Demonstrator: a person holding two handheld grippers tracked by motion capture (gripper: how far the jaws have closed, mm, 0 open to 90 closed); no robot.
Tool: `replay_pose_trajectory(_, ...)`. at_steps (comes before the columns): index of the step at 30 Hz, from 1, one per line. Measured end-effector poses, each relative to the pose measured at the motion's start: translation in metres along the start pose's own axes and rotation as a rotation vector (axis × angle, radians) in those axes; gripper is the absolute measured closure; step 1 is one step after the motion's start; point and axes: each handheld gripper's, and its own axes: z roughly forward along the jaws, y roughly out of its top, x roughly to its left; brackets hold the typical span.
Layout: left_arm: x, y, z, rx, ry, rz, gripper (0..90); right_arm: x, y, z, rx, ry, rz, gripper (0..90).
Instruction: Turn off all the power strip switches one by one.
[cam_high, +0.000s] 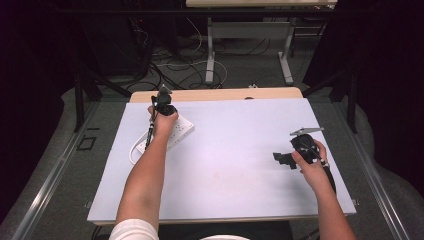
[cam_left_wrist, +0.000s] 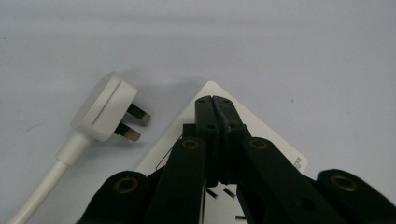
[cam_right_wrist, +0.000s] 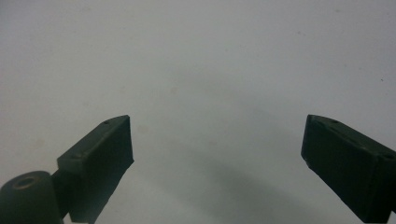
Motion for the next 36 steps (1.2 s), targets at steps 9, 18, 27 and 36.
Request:
replay_pose_trajectory(9,-0.0009,-0.0020,0.0043,0.009,0.012,0.006,90.0,-0.0021,-0.0004,-0.0013,-0.007,-0.002,-0.001,8.2)
replay_pose_trajectory(18,-0.0021,-0.0022,0.0030,0.013,0.026,0.013,90.0,-0.0021,-0.0004,-0.0014,-0.007,0.002,-0.004,8.2)
replay_pose_trajectory(27,0.0060,-0.0036,0.0012,0.017,0.028,-0.007,90.0,0.0006,0.0000,-0.0004,0.000,-0.001,-0.003,8.2)
replay_pose_trajectory(36,0.0066,-0.0034,0.0016,0.017,0.035,0.011,90.0,-0.0004,0.0000,-0.0013,-0.003,-0.006,-0.005,8.2)
